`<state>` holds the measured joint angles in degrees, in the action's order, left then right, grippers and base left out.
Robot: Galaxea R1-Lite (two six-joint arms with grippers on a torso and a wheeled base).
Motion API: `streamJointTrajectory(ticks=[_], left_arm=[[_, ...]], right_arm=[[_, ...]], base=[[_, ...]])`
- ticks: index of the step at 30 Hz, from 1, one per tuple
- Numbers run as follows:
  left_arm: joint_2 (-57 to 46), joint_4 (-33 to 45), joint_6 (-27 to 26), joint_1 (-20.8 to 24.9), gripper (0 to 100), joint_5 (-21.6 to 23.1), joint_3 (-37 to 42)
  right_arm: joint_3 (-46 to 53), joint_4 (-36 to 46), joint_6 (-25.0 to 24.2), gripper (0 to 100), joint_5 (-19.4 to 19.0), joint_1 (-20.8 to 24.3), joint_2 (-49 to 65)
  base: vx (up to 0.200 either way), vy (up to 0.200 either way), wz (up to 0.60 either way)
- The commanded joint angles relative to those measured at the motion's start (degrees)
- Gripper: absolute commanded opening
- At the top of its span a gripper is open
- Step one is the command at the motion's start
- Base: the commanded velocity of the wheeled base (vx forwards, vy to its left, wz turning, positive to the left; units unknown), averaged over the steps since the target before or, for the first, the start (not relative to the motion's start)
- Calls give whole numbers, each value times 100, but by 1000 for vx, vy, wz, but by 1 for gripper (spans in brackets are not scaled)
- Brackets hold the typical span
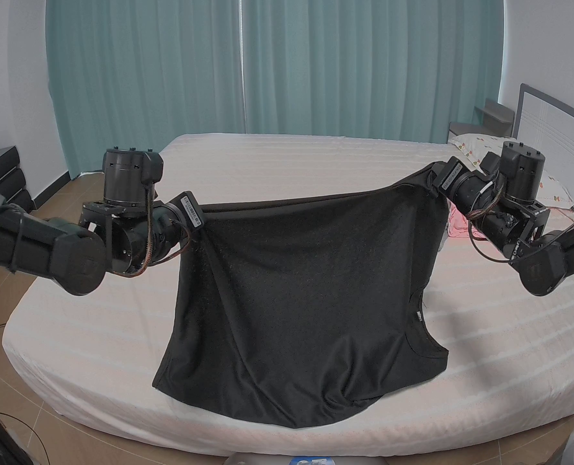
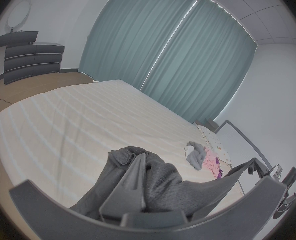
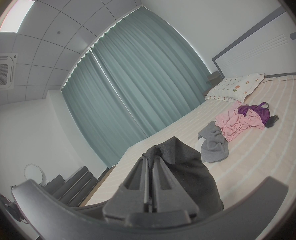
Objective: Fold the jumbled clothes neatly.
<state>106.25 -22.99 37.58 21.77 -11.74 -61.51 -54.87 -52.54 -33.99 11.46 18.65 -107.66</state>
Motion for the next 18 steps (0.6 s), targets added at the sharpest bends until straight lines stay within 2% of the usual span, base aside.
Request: streamJointTrajectory(ticks=[1,9,13,18], left_arm=[[686,-417,-5,-77,0,-4,-142],[1442,-575,-5,-165,0,-13,-440],[2154,-742,30,-279,0,-65,-941],[2593,-786,56,-340,0,-65,-1144]], right_arm=[[38,-186,-11,0,14,7,-511],[-103,-362,-47,0,199,-2,-1179],[-551,-705,-47,0,216,-2,-1926],[-850,-872,-73,0,252,-72,-2567]], base=[[0,0,0],[0,0,0],[0,0,0],[0,0,0]])
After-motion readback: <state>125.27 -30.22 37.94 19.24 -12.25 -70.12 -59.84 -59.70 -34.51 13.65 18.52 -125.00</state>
